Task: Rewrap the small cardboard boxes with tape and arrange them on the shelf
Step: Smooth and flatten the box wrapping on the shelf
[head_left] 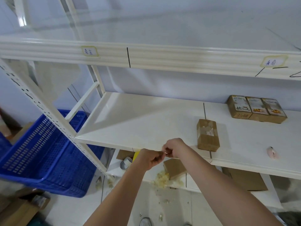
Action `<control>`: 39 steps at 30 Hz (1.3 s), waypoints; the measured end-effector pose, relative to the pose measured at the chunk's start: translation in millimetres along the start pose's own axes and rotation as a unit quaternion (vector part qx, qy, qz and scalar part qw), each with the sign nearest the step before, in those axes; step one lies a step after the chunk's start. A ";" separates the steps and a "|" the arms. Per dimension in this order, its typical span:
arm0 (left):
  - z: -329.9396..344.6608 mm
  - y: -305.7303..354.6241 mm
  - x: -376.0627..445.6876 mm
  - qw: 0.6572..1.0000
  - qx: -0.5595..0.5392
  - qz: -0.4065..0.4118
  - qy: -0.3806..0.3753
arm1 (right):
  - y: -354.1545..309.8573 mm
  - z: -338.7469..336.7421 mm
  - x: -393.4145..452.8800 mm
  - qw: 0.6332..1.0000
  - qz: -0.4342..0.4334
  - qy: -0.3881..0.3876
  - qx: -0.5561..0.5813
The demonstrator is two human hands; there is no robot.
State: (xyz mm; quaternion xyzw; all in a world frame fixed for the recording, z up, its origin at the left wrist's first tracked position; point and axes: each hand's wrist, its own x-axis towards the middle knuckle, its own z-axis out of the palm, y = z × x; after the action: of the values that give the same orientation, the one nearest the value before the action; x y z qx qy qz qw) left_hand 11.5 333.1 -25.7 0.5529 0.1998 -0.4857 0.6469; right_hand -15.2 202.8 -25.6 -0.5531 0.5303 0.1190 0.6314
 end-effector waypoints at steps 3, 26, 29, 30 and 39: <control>0.6 15.9 -4.3 0.999 0.045 0.023 -0.007 | -11.8 -10.7 -9.6 1.000 -0.010 -0.024 0.014; 54.5 61.1 9.6 0.939 0.323 0.094 -0.076 | -22.1 -96.7 -21.6 0.958 -0.084 -0.071 0.263; 72.5 57.3 13.0 0.930 0.345 0.094 -0.082 | -17.8 -123.2 -23.0 0.964 -0.079 -0.068 0.245; 78.7 55.5 13.6 0.933 0.338 0.093 -0.080 | -16.2 -131.1 -22.5 0.966 -0.079 -0.062 0.237; 131.1 26.1 20.5 0.957 0.279 0.070 -0.038 | -2.3 -198.2 -13.1 0.952 -0.106 -0.039 0.286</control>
State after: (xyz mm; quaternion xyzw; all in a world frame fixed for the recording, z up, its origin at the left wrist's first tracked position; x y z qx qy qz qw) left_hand 6.2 203.3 12.1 0.7053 -0.0081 -0.4961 0.5063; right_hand -125.6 44.2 20.7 -0.3975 0.4552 -0.0834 0.7924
